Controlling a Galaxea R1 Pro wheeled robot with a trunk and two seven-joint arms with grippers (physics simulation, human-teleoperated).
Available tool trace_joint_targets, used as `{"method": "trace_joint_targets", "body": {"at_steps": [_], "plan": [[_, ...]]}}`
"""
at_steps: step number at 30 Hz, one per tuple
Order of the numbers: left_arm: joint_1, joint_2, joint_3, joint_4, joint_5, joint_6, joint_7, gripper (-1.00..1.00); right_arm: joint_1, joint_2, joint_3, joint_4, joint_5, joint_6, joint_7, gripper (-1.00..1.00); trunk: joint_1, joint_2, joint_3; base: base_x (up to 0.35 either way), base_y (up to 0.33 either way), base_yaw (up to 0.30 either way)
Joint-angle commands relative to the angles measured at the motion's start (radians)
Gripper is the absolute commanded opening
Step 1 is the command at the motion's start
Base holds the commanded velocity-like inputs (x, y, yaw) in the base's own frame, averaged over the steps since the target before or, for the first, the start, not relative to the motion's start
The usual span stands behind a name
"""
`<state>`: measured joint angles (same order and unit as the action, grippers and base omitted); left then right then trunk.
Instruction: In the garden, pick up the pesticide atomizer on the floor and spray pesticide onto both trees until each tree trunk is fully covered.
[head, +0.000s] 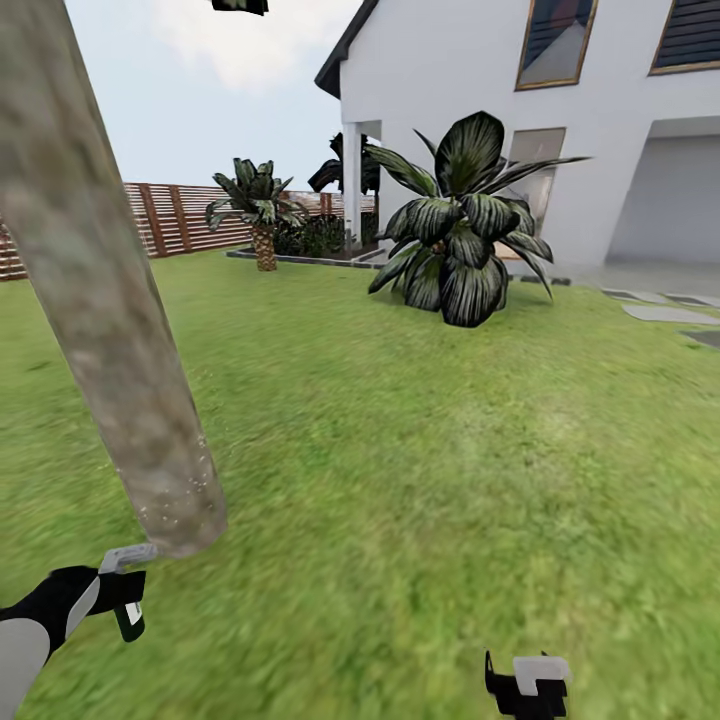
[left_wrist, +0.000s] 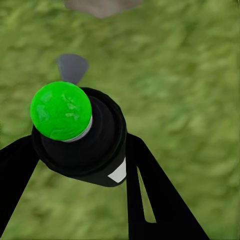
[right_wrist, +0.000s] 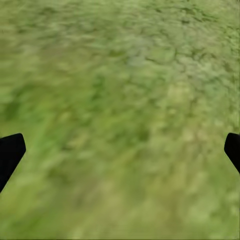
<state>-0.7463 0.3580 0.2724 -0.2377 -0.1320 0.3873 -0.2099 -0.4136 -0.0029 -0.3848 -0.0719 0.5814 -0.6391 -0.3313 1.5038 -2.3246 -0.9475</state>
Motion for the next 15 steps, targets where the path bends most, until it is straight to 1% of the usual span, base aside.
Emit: {"method": "trace_joint_targets", "body": {"at_steps": [1, 11, 15], "plan": [[-0.001, -0.001, 0.008, -0.002, -0.011, 0.005, -0.006, -1.00, -0.001, 0.000, -0.005, 0.001, 0.011, -0.002, -0.006, 1.00, 0.000, 0.000, -0.001, 0.288, -0.137, 0.278], [0.000, -0.001, 0.008, -0.001, -0.011, 0.005, -0.005, -1.00, -0.001, 0.000, -0.005, 0.001, 0.011, -0.002, -0.006, 1.00, 0.000, 0.000, -0.001, 0.300, -0.113, 0.278], [0.000, -0.002, 0.008, 0.000, -0.011, 0.004, -0.005, -1.00, -0.001, 0.000, -0.005, 0.001, 0.011, -0.002, -0.006, 1.00, 0.000, 0.000, -0.001, 0.269, -0.163, 0.278]]}}
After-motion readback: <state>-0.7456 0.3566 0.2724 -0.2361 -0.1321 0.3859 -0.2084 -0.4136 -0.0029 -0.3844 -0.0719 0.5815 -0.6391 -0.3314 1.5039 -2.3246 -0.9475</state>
